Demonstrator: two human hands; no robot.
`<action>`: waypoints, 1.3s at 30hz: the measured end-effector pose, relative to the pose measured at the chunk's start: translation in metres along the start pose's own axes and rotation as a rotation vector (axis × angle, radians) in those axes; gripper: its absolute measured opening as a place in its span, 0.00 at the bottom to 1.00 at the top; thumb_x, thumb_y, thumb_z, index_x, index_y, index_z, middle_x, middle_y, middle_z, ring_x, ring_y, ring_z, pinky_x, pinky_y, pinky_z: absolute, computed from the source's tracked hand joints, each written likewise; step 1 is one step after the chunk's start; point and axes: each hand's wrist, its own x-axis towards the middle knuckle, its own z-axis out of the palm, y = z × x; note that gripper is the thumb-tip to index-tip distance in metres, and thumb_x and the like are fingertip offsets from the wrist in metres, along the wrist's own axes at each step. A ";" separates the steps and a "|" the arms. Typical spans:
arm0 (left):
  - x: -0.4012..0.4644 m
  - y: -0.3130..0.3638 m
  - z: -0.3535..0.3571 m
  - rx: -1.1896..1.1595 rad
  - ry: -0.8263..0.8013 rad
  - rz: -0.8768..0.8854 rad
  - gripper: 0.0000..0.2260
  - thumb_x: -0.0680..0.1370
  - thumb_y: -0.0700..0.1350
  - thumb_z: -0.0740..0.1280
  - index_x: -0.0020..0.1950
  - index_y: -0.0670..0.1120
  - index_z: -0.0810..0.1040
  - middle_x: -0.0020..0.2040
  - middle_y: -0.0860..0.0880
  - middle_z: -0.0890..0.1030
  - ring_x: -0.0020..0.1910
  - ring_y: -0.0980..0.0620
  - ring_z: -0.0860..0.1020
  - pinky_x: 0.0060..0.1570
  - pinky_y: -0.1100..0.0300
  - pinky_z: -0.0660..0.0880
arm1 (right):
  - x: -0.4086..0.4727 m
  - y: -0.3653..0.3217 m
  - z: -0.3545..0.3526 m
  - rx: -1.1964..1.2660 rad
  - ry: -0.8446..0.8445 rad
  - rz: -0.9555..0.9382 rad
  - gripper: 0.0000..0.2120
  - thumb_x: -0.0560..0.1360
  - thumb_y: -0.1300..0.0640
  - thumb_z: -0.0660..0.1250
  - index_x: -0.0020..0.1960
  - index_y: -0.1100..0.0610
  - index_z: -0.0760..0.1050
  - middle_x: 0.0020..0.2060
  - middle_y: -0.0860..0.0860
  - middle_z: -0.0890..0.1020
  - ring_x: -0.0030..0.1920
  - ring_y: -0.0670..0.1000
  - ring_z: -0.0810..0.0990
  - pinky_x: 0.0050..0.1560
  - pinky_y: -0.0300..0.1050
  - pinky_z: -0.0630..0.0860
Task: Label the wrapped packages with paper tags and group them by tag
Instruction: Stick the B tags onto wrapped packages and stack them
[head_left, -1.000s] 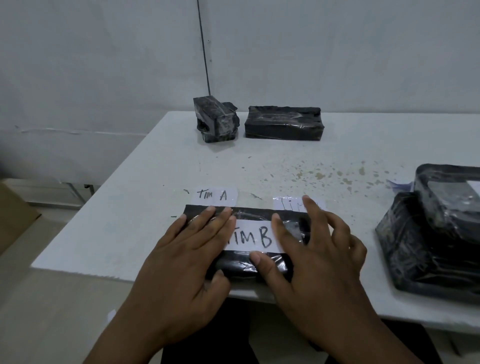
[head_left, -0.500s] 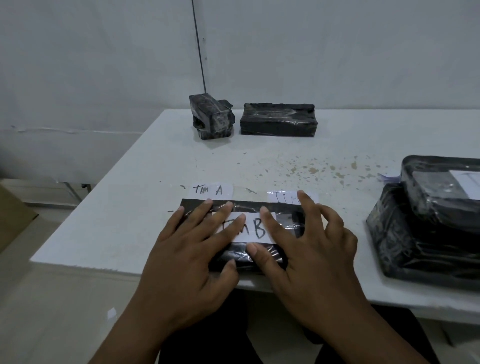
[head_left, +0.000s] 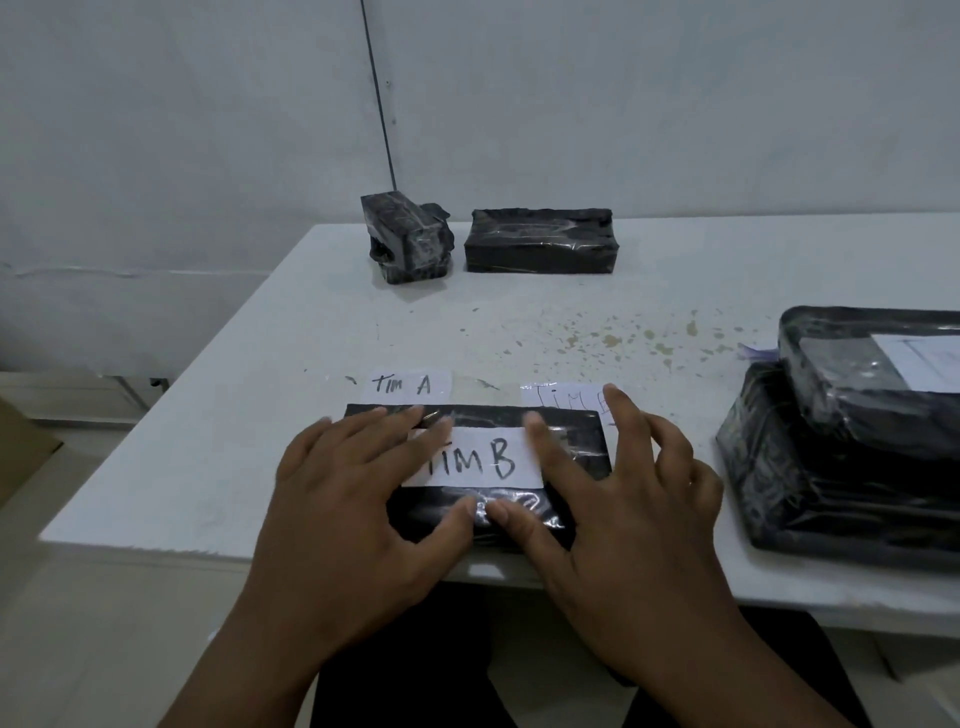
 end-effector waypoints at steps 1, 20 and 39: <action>0.002 0.002 0.000 -0.014 -0.023 0.046 0.29 0.73 0.68 0.63 0.70 0.57 0.79 0.72 0.58 0.76 0.73 0.55 0.71 0.75 0.47 0.64 | 0.000 0.001 0.000 0.014 0.004 -0.020 0.35 0.73 0.21 0.39 0.78 0.29 0.54 0.82 0.52 0.48 0.78 0.59 0.49 0.69 0.62 0.55; 0.004 -0.008 -0.012 0.055 -0.180 -0.082 0.38 0.64 0.82 0.55 0.72 0.71 0.69 0.79 0.67 0.59 0.81 0.64 0.52 0.80 0.46 0.55 | 0.003 0.005 -0.003 0.050 0.002 0.056 0.42 0.69 0.17 0.43 0.74 0.34 0.68 0.79 0.50 0.60 0.75 0.57 0.57 0.67 0.57 0.58; 0.029 -0.061 -0.023 -0.158 0.192 -0.042 0.52 0.50 0.70 0.81 0.72 0.53 0.77 0.62 0.55 0.77 0.62 0.52 0.76 0.62 0.55 0.72 | 0.042 0.016 0.000 0.714 0.230 0.110 0.20 0.82 0.45 0.58 0.73 0.46 0.70 0.67 0.41 0.75 0.64 0.41 0.74 0.66 0.46 0.74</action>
